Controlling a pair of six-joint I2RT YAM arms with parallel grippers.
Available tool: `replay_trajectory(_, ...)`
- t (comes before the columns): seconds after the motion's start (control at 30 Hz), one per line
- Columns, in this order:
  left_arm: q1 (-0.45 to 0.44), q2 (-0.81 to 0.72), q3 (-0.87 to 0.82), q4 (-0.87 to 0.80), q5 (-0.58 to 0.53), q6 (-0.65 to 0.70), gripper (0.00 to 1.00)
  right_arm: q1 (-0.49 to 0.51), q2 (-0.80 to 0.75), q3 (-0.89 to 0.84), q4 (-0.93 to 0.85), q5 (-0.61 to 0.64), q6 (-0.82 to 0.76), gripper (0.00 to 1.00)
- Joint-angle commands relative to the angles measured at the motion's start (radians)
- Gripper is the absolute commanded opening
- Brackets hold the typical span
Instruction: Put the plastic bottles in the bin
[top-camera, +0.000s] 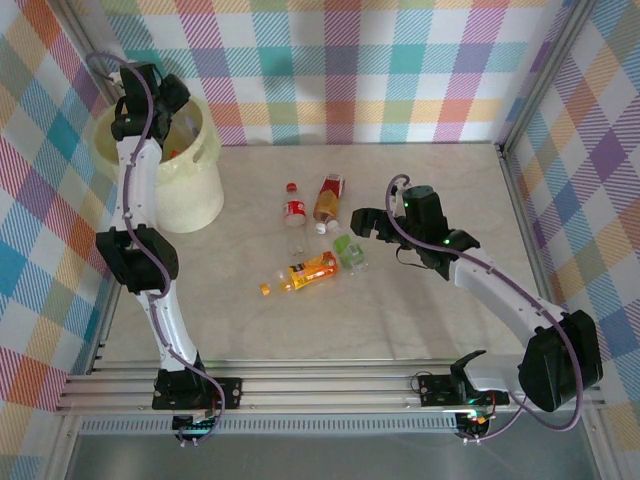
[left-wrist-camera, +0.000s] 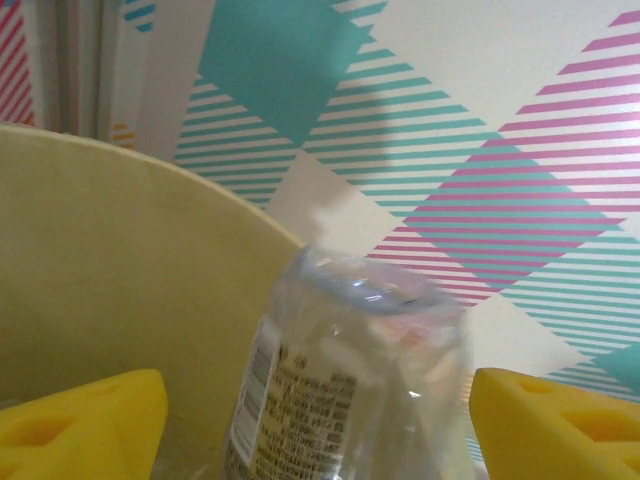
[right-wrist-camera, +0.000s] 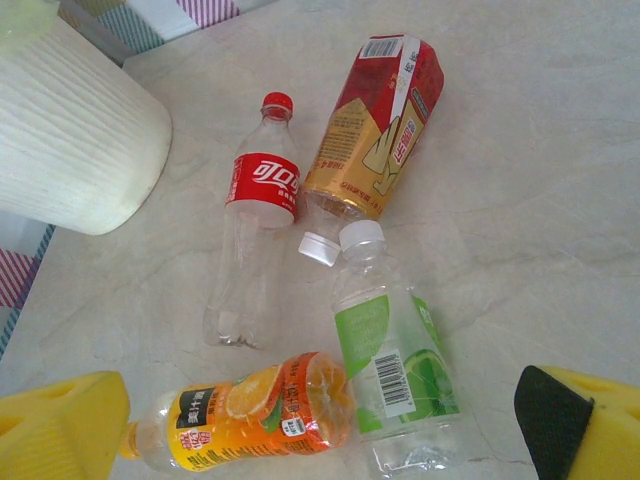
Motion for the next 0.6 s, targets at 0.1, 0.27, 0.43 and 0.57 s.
replay_trajectory(0.1, 0.003, -0.010, 0.069, -0.065, 0.092, -0.032, 0.88, 0.002, 0.025, -0.001, -0.021, 0.024, -0.015, 1.00)
replay_trajectory(0.27, -0.010, -0.060, 0.064, -0.094, 0.156, -0.018, 0.92, 0.002, 0.073, -0.013, -0.044, -0.001, -0.043, 1.00)
replay_trajectory(0.43, -0.055, -0.135, 0.009, -0.106, 0.174, 0.027, 0.94, 0.005, 0.141, -0.012, -0.073, -0.056, -0.073, 1.00)
replay_trajectory(0.57, -0.092, -0.231, -0.114, -0.064, 0.188, 0.040, 0.98, 0.028, 0.185, -0.014, -0.077, -0.052, -0.104, 1.00)
